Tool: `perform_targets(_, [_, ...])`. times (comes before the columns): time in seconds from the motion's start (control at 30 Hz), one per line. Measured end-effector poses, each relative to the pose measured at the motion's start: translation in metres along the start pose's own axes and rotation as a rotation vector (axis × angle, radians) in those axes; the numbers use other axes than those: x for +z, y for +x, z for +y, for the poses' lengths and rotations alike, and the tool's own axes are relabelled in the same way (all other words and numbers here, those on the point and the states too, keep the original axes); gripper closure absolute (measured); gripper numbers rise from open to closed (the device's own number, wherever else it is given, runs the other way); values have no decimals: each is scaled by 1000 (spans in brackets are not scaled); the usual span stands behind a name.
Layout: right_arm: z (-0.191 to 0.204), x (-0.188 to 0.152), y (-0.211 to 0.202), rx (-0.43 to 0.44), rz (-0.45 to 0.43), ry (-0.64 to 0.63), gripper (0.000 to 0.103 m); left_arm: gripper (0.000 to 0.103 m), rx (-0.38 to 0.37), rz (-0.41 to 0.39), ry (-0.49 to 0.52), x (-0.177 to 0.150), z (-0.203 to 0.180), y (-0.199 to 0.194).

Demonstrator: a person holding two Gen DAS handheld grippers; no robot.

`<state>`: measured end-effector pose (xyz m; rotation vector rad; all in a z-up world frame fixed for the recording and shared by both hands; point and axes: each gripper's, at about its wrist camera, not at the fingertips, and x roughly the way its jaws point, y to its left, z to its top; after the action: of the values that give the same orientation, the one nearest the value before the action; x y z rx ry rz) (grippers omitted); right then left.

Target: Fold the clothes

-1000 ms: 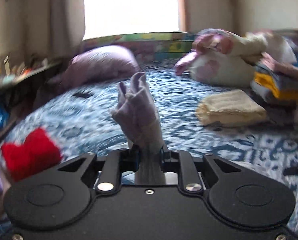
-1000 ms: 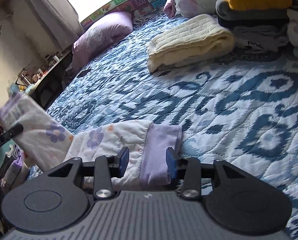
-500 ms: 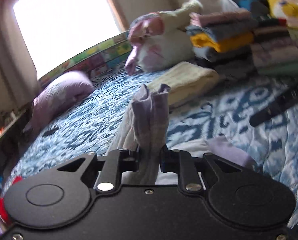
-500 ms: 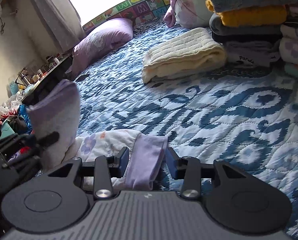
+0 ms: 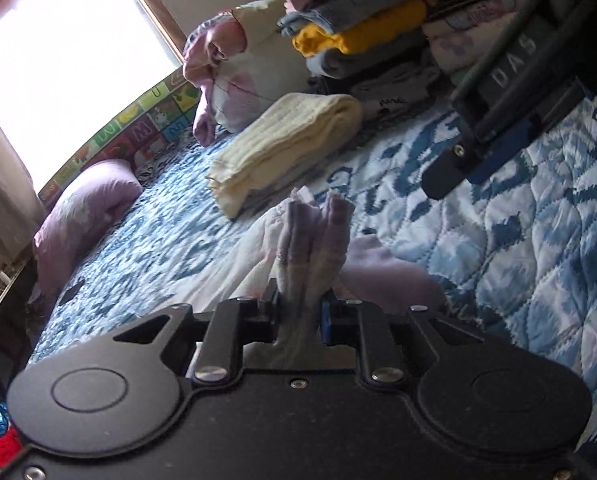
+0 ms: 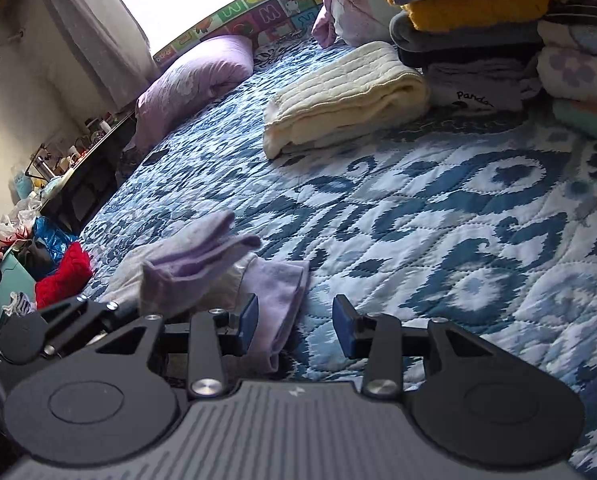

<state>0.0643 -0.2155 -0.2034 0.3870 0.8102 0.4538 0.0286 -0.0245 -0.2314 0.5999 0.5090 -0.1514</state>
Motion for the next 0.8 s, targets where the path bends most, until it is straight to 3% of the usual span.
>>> perform_targets(0.17, [-2, 2, 0, -3, -1, 11, 61, 64, -82, -19, -1, 0, -4, -8])
perform_targets(0.37, [11, 7, -4, 2, -14, -21, 61, 62, -221, -74, -48, -1, 18, -40])
perform_targets(0.5, [34, 13, -3, 7, -36, -87, 61, 63, -205, -93, -190, -14, 68, -64])
perform_targets(0.7, [89, 9, 13, 5, -61, -268, 61, 68, -86, -34, -441, -49, 145, -52])
perform_targets(0.8, [114, 3, 26, -33, -70, -383, 61, 68, -97, -21, -562, -59, 164, -40])
